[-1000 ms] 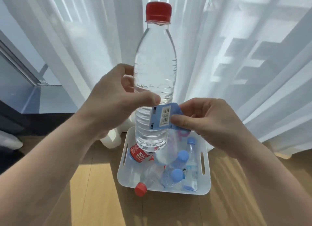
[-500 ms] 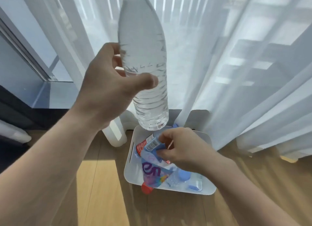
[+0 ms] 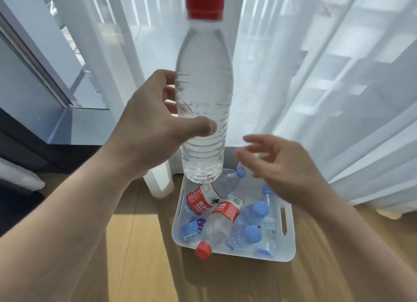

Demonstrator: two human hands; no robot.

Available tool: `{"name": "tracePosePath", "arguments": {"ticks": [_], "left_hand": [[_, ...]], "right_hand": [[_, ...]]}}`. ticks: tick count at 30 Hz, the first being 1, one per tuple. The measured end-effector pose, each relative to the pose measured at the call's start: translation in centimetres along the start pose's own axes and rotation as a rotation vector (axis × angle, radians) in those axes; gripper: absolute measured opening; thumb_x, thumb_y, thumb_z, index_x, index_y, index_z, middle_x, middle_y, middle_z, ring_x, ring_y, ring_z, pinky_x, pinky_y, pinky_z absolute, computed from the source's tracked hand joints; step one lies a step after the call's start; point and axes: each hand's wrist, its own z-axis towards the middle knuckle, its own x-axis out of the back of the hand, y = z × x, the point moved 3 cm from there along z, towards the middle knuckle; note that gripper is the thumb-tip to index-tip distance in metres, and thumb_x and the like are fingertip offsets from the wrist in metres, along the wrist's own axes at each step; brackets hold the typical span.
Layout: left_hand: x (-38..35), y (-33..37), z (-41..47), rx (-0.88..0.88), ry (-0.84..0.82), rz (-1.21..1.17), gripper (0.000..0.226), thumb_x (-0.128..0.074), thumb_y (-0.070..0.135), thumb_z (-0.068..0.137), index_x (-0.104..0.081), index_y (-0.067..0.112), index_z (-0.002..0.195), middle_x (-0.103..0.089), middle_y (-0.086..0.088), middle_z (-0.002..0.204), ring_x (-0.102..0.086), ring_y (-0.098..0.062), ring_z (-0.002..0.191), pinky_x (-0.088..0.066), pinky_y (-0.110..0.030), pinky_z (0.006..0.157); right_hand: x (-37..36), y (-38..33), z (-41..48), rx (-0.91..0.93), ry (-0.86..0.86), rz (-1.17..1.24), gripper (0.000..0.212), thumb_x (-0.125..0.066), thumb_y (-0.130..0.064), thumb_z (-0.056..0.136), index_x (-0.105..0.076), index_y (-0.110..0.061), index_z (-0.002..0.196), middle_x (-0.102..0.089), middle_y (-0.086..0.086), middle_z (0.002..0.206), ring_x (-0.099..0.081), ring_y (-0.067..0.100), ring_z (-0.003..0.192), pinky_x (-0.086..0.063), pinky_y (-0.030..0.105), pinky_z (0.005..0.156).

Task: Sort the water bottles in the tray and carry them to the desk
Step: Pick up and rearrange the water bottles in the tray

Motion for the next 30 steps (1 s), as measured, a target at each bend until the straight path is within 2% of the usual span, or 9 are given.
{"name": "tracePosePath", "arguments": {"ticks": [3,5,8,11,14,16,22,26,30], "left_hand": [[-2.0,-0.5,-0.6,-0.023,-0.125,0.141,0.060,-0.084,0.024,0.053,-0.051,0.033,0.102,-0.064,0.012,0.096,-0.062,-0.001,0.087,-0.051,-0.019,0.071],[-3.6,-1.1,-1.1,-0.036,-0.219,0.209,0.059,-0.082,0.022,0.057,-0.050,0.030,0.106,-0.061,0.015,0.096,-0.059,0.002,0.092,-0.052,-0.019,0.073],[-5.5,-1.9,-1.4,-0.047,-0.323,0.268,0.061,-0.084,0.024,0.057,-0.052,0.031,0.108,-0.063,0.014,0.098,-0.060,-0.002,0.096,-0.054,-0.026,0.081],[-6.7,-1.8,-1.2,-0.088,-0.384,0.328,0.070,-0.085,0.029,0.057,-0.056,0.027,0.121,-0.068,0.008,0.109,-0.061,-0.006,0.102,-0.052,-0.033,0.089],[-7.1,-1.3,-0.7,-0.108,-0.407,0.454,0.079,-0.077,0.037,0.069,-0.040,0.028,0.138,-0.058,0.006,0.131,-0.056,-0.007,0.110,-0.046,-0.030,0.095],[-6.1,-1.6,-0.4,-0.056,-0.380,0.513,0.073,-0.070,0.042,0.075,-0.038,0.029,0.139,-0.053,0.008,0.134,-0.053,-0.005,0.103,-0.041,-0.025,0.090],[-3.5,-2.5,-0.6,0.029,-0.341,0.660,0.049,-0.060,0.044,0.081,-0.051,0.028,0.127,-0.062,0.012,0.112,-0.059,-0.007,0.094,-0.042,-0.026,0.081],[-3.5,-1.9,-0.4,-0.009,-0.300,0.603,0.040,-0.060,0.042,0.081,-0.056,0.031,0.119,-0.064,0.016,0.103,-0.056,0.007,0.088,-0.041,-0.020,0.073],[-3.9,-1.7,-0.2,-0.016,-0.299,0.578,0.040,-0.060,0.041,0.081,-0.056,0.029,0.119,-0.065,0.015,0.101,-0.060,0.000,0.090,-0.042,-0.024,0.079]], "right_hand": [[1.7,-2.2,-0.6,0.119,0.082,0.356,0.084,-0.074,-0.067,0.048,-0.051,-0.036,0.122,-0.067,-0.005,0.116,-0.067,0.007,0.100,-0.056,0.035,0.082],[2.0,-3.1,-1.1,0.179,0.085,0.332,0.091,-0.079,-0.063,0.047,-0.048,-0.037,0.129,-0.064,-0.008,0.121,-0.065,0.010,0.106,-0.054,0.037,0.086],[2.4,-3.7,-1.4,0.228,0.161,0.115,0.061,-0.082,-0.040,0.062,-0.057,-0.033,0.117,-0.069,-0.015,0.104,-0.065,0.002,0.097,-0.052,0.020,0.086],[3.4,-3.4,-1.4,0.208,0.307,0.117,0.024,-0.081,-0.021,0.069,-0.066,-0.028,0.086,-0.072,-0.010,0.080,-0.067,0.004,0.074,-0.057,0.029,0.076],[4.2,-1.8,-0.8,0.115,0.394,0.127,0.020,-0.081,-0.023,0.068,-0.066,-0.026,0.081,-0.070,-0.009,0.075,-0.064,0.002,0.061,-0.060,0.039,0.071],[4.1,-0.2,0.0,0.050,0.392,0.076,0.022,-0.082,-0.026,0.066,-0.065,-0.027,0.080,-0.070,-0.010,0.077,-0.067,0.007,0.066,-0.059,0.040,0.073],[2.6,6.1,2.3,-0.101,0.370,-0.187,0.022,-0.079,-0.025,0.066,-0.068,-0.020,0.084,-0.070,-0.001,0.080,-0.065,0.019,0.081,-0.052,0.030,0.075],[2.1,9.0,3.1,-0.160,0.373,-0.164,0.021,-0.078,-0.025,0.067,-0.064,-0.024,0.082,-0.070,-0.003,0.080,-0.066,0.018,0.081,-0.052,0.028,0.075],[2.1,9.8,4.0,-0.157,0.351,-0.160,0.023,-0.078,-0.026,0.068,-0.064,-0.023,0.086,-0.071,-0.001,0.084,-0.065,0.018,0.083,-0.051,0.028,0.076]]}}
